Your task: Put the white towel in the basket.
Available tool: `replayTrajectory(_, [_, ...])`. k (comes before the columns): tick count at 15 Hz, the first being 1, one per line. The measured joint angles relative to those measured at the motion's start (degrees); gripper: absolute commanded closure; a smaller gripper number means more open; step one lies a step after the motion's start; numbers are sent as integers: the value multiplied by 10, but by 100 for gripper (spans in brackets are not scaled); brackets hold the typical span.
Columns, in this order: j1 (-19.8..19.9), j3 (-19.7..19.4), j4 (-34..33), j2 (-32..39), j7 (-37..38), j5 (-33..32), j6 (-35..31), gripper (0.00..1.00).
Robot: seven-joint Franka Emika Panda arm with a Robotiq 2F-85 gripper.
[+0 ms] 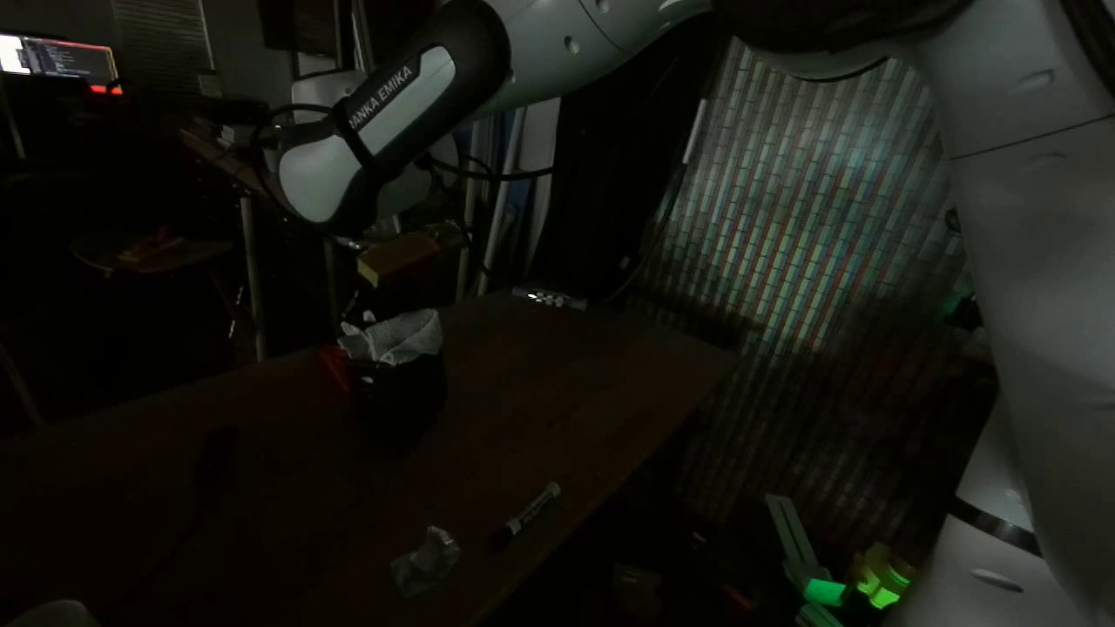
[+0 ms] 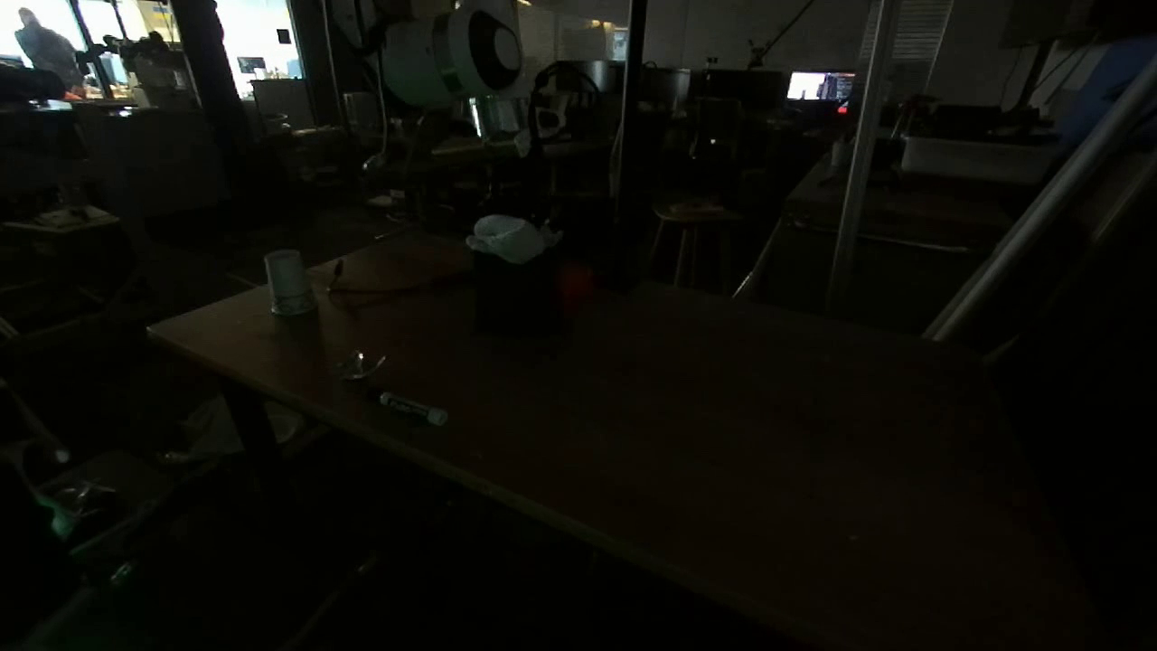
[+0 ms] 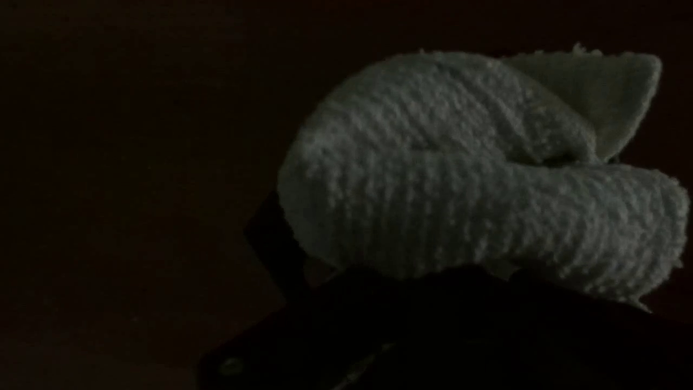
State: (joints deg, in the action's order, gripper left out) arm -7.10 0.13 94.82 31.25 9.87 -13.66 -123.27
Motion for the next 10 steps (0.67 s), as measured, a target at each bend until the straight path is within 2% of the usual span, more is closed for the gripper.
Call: replayTrajectory(10, [-4,26,2,30,-50,21,47,100])
